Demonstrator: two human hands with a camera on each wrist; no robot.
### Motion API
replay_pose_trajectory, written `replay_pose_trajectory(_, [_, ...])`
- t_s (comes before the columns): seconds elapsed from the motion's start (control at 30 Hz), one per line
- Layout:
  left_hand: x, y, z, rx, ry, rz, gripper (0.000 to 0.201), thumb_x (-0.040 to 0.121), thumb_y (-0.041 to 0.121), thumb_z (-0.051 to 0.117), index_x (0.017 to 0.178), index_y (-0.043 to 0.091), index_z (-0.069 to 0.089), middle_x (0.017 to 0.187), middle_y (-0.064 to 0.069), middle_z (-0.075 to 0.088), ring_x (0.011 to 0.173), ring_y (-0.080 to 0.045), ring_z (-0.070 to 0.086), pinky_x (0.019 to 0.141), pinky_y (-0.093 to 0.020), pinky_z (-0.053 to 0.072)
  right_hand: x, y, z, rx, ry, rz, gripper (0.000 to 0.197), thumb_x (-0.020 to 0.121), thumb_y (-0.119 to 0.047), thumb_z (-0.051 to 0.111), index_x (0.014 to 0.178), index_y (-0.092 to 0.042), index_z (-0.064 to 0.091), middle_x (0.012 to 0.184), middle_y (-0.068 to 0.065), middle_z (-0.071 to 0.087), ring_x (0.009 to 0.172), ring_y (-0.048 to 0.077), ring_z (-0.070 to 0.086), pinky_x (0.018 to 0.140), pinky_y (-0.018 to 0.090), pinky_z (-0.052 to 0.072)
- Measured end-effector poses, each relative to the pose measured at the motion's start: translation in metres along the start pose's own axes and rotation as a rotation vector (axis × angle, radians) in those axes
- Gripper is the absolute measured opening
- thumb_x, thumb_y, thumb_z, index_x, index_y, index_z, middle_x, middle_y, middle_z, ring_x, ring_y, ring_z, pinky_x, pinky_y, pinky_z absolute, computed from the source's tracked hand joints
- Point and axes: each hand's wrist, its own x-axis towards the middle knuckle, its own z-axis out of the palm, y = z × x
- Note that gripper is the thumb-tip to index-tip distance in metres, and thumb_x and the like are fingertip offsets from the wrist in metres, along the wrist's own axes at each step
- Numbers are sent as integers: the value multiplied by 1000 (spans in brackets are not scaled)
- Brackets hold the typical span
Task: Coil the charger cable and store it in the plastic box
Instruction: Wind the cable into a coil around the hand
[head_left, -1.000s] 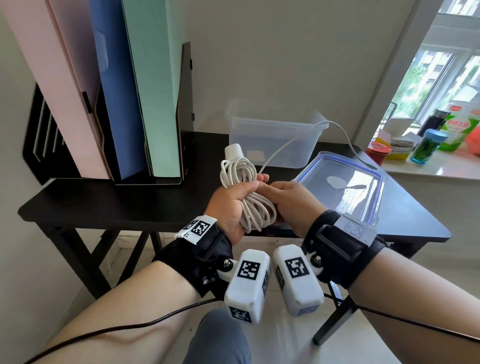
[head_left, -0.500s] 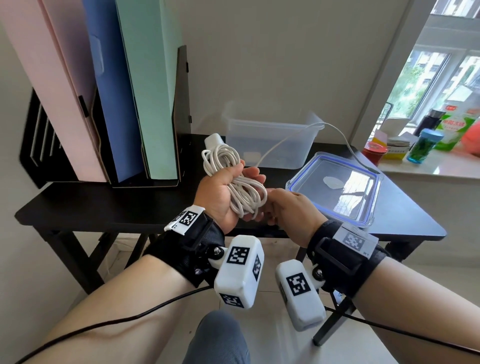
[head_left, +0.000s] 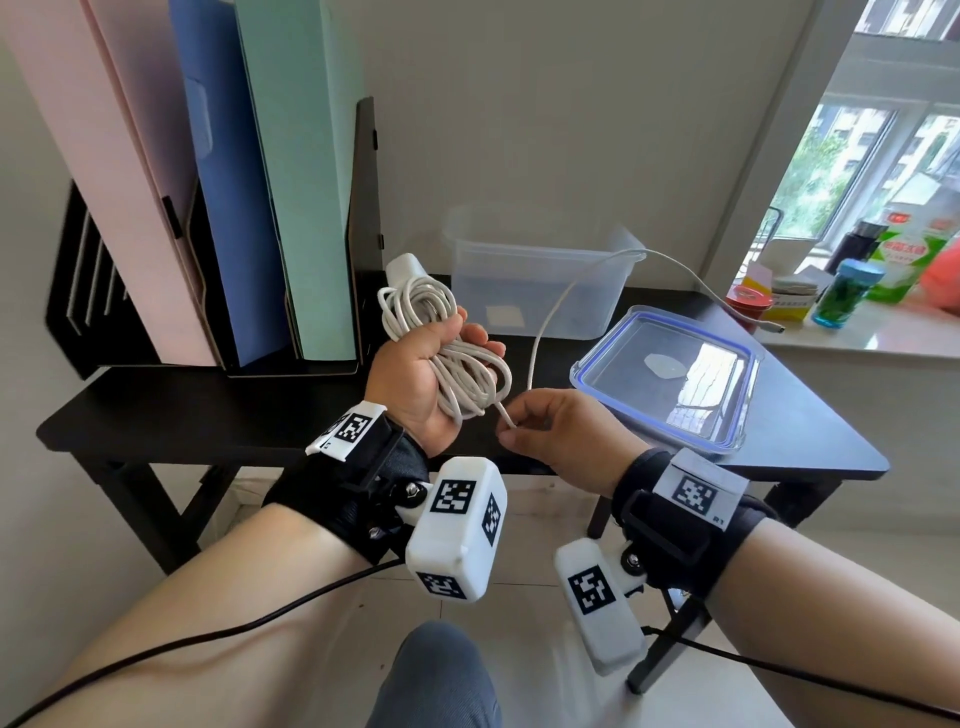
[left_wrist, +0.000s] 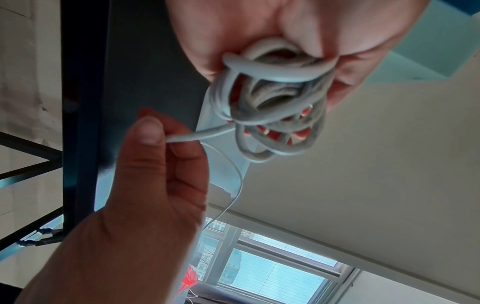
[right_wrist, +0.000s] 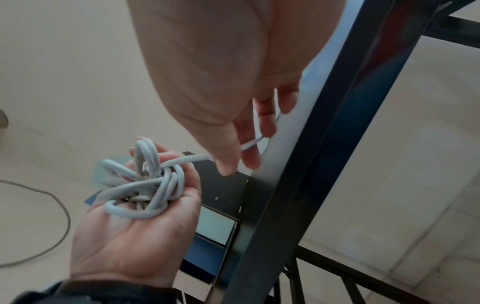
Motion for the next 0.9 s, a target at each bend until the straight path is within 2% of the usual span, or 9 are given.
replay_pose_trajectory(0.03, [0, 0, -2, -10, 15, -2, 15, 92, 13, 44, 80, 11, 54, 62, -4, 59, 56, -20, 63, 48, -23, 48, 0, 2, 0, -56, 34, -18, 11, 82, -20, 66, 76, -29, 64, 69, -15, 60, 65, 0, 54, 66, 16, 43])
replay_pose_trajectory(0.13, [0, 3, -5, -32, 47, -15, 16, 91, 13, 45, 78, 11, 55, 61, -3, 56, 53, -20, 63, 45, -21, 46, -1, 8, 3, -262, 118, -69, 5, 82, -26, 66, 80, -30, 66, 72, -24, 52, 90, 12, 48, 78, 24, 37])
replay_pose_trajectory(0.23, [0, 7, -5, 24, 75, 3, 18, 91, 14, 46, 74, 11, 54, 55, -1, 56, 49, -18, 62, 49, -24, 42, -2, 12, 2, -258, 142, -78, 12, 82, -25, 66, 76, -36, 63, 76, -26, 54, 100, 16, 46, 86, 29, 38])
replay_pose_trajectory(0.33, [1, 10, -6, 109, 120, 39, 21, 90, 13, 48, 71, 10, 55, 51, 0, 56, 46, -16, 62, 54, -27, 43, -2, 13, 1, -244, 204, -71, 15, 81, -26, 66, 73, -38, 63, 80, -19, 61, 102, 13, 43, 91, 31, 37])
replay_pose_trajectory(0.43, [4, 8, -16, 197, 163, 61, 19, 89, 10, 50, 71, 10, 56, 51, 0, 55, 43, -16, 60, 46, -21, 47, -4, 9, -1, -337, 259, -109, 9, 80, -28, 66, 72, -33, 66, 72, -16, 60, 97, 11, 42, 89, 30, 31])
replay_pose_trajectory(0.53, [4, 3, -27, 305, 176, 26, 16, 88, 8, 51, 73, 8, 57, 52, -1, 55, 43, -15, 61, 42, -21, 46, -6, 6, -4, -417, 285, -158, 7, 78, -31, 68, 72, -29, 65, 68, -15, 55, 90, 10, 43, 84, 27, 23])
replay_pose_trajectory(0.7, [1, -2, -35, 423, 118, -3, 17, 87, 6, 52, 70, 7, 54, 62, -5, 50, 41, -14, 58, 39, -21, 43, -4, 5, -7, -511, 272, -176, 5, 79, -30, 67, 75, -30, 64, 67, -19, 52, 89, 11, 45, 90, 32, 29])
replay_pose_trajectory(0.8, [2, -2, -36, 473, 100, 14, 18, 87, 7, 55, 70, 9, 54, 56, -3, 49, 38, -13, 55, 41, -21, 44, -4, 8, -15, -484, 247, -147, 10, 81, -22, 63, 76, -30, 65, 71, -16, 58, 92, 12, 47, 91, 32, 28])
replay_pose_trajectory(0.9, [4, -2, -38, 521, 87, 3, 16, 87, 12, 58, 72, 11, 55, 49, 1, 49, 37, -13, 53, 42, -21, 44, -5, 6, -27, -425, 176, -130, 6, 79, -24, 67, 76, -29, 67, 74, -16, 61, 92, 12, 49, 91, 31, 31])
